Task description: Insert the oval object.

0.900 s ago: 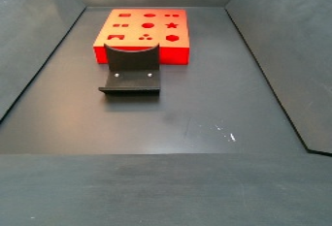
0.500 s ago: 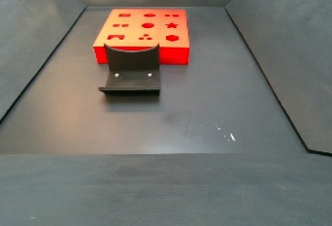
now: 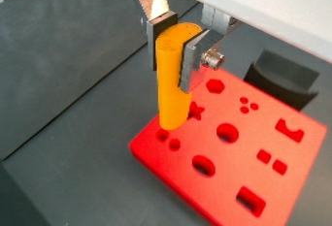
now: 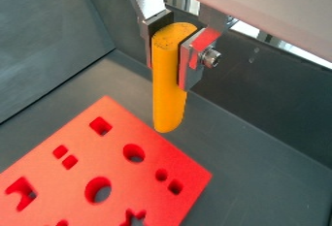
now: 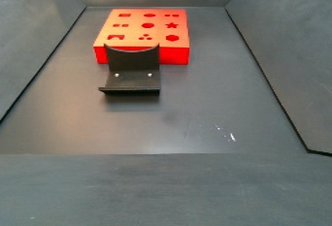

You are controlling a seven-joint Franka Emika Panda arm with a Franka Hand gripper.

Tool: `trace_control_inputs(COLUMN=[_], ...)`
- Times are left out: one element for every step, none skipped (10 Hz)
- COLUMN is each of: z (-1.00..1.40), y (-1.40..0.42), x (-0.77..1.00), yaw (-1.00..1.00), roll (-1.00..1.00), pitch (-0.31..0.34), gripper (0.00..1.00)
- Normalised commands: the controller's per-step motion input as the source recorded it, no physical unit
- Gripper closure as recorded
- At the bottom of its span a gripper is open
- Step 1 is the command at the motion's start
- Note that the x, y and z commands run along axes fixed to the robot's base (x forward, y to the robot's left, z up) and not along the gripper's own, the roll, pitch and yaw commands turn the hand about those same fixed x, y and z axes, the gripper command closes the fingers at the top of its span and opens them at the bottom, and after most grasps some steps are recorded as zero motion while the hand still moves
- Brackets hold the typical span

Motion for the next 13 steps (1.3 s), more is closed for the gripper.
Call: trace_control_inputs(z=[-0.35, -0.23, -0.15, -0.07, 0.0, 0.0, 0.0, 0.0, -0.14, -0.37, -0.31, -0.25, -0.24], y=[-0.18, -0.07, 0.0, 0.0, 0.0, 0.0, 0.0, 0.0, 0.03, 0.05, 0.0, 0.0, 0.0], x=[0.52, 0.1, 0.01, 0.12, 0.15, 0.15, 0.16, 0.16, 0.13, 0.0, 0.24, 0.21, 0.23], yaw=[-0.47, -0.89, -0.98, -0.95, -0.95, -0.97, -0.96, -0.96, -0.98, -0.88, -0.59, -0.64, -0.65], roll=[0.0, 0.0, 0.0, -0.02, -0.06, -0.09, -0.09, -0.09, -0.02, 0.07, 0.14, 0.11, 0.1], pitch=[0.043, 0.023, 0.023, 0.0, 0.0, 0.0, 0.0, 0.0, 0.0, 0.083, 0.181, 0.146, 0.121], gripper=[1.0, 1.0, 1.0, 1.0, 1.0, 1.0, 1.0, 1.0, 1.0, 1.0, 1.0, 1.0, 1.0])
